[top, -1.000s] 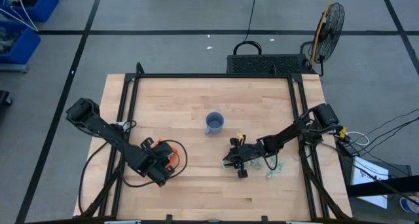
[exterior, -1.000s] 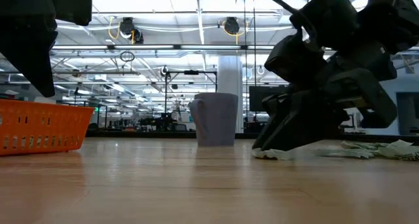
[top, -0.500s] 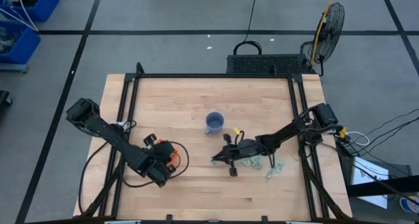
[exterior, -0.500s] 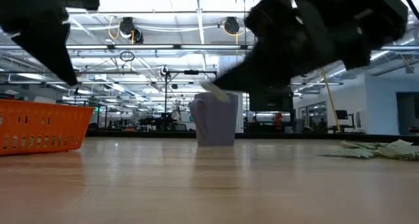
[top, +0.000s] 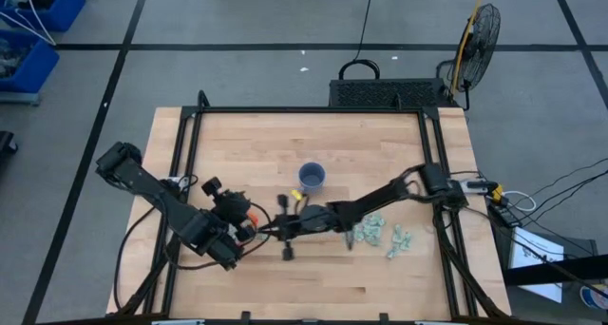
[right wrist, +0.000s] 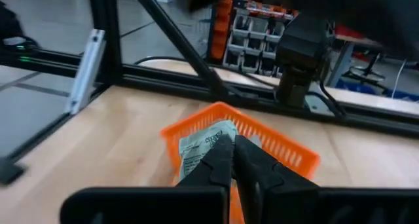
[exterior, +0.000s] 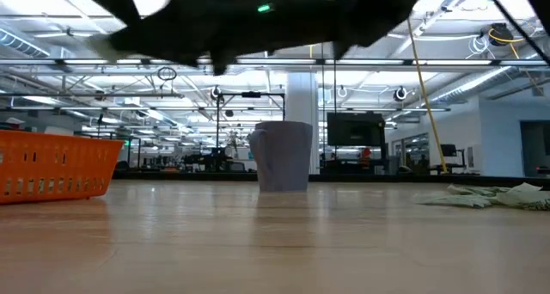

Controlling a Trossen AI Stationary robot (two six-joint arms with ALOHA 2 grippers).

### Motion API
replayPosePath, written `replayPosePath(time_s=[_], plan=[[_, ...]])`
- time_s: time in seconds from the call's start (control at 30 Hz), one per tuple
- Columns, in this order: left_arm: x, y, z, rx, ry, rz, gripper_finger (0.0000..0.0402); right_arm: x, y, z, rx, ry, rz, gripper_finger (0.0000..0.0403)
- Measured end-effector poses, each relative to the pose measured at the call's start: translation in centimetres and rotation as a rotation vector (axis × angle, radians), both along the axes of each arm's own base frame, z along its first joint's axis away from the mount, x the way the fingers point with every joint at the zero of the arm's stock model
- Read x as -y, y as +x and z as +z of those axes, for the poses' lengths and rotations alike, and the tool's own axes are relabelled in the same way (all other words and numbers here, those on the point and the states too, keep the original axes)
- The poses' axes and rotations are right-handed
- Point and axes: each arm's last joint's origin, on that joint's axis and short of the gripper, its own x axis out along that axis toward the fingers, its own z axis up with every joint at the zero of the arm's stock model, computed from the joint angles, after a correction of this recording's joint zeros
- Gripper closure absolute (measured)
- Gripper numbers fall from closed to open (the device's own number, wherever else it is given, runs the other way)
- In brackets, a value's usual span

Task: Pick and place Stevia / Truvia into bins
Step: Put the green stevia packet into the orange basket

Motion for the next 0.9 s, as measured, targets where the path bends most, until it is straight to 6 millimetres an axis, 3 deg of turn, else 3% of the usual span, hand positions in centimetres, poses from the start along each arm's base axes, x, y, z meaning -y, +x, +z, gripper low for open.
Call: replayPosePath(time_s=[0.17, 0.33, 0.6, 0.9], plan=[[-0.1, -0.1, 1.0, 0.057, -0.007, 0.050, 0.0284, 0.5, 4.0, -1.2, 0.043, -0.020, -0.024, 0.0399], [-0.1, -0.1, 1.0, 0.057, -0.032, 0.065, 0.0284, 1.5, 6.2, -2.6, 0.053, -0.062, -0.045, 0.0393], [0.1, -0.2, 1.0, 0.053, -0.048, 0.062, 0.0284, 2.8, 6.4, -4.3, -0.026, -0.117, -0.059, 0.0339], [0.1, -0.2, 0.9, 0.048, -0.077, 0.079, 0.0284, 2.1, 6.1, -2.4, -0.034, -0.116, -0.044, 0.0302]])
